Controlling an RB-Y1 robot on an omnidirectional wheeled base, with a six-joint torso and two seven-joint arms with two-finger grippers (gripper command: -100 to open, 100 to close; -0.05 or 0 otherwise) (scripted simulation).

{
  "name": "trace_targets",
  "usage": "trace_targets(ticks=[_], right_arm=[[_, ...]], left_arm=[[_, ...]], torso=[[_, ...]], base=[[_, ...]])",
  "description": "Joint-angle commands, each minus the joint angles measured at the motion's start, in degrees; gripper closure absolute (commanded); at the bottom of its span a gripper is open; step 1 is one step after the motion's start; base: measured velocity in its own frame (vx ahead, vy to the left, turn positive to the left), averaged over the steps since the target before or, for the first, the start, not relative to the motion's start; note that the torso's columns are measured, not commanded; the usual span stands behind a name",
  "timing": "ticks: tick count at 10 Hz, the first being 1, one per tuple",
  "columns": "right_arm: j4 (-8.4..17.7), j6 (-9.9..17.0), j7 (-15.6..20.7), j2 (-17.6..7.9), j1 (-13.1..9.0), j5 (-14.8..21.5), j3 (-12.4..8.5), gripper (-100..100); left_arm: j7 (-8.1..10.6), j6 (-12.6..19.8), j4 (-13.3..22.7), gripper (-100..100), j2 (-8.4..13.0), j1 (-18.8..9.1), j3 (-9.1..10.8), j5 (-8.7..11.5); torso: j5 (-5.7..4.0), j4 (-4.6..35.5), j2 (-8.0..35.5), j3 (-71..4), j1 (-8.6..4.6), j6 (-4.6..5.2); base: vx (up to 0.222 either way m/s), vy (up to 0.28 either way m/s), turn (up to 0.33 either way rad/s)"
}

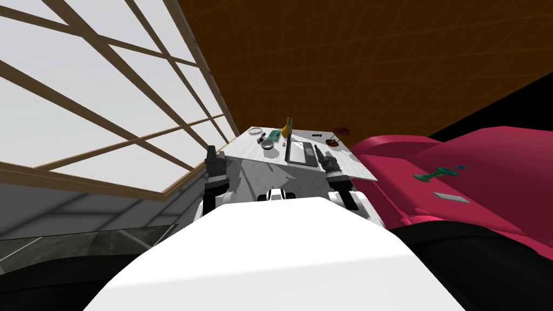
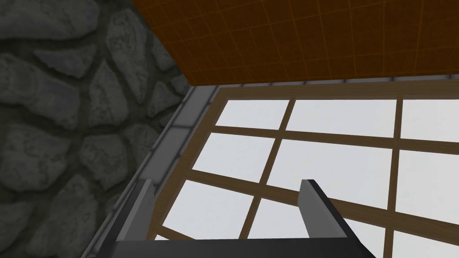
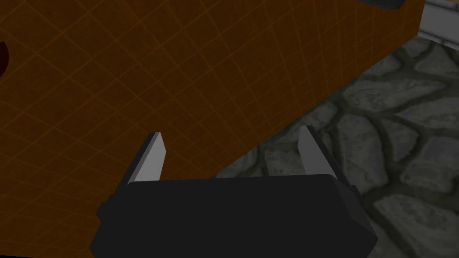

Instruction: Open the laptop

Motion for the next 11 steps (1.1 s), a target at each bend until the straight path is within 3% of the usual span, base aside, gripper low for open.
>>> trace_targets(ticks=[1, 11], right_arm=[[0.48, 1.75, 3.01, -1.9, 0.91, 3.01, -1.59, -100], [2.91, 8.12, 13.2, -12.29, 4.65, 13.67, -8.12, -100]], left_arm=[[0.0, 0.0, 0.0, 0, 0.0, 0.0, 0.0, 0.0], [0.0, 0.0, 0.0, 0, 0.0, 0.0, 0.0, 0.0]], torso=[[0.05, -0.01, -0.06, -0.03, 0.18, 0.0], [0.06, 0.02, 0.04, 0.03, 0.11, 0.01]], base=[[0.118, 0.226, -0.088], [0.104, 0.219, -0.078]])
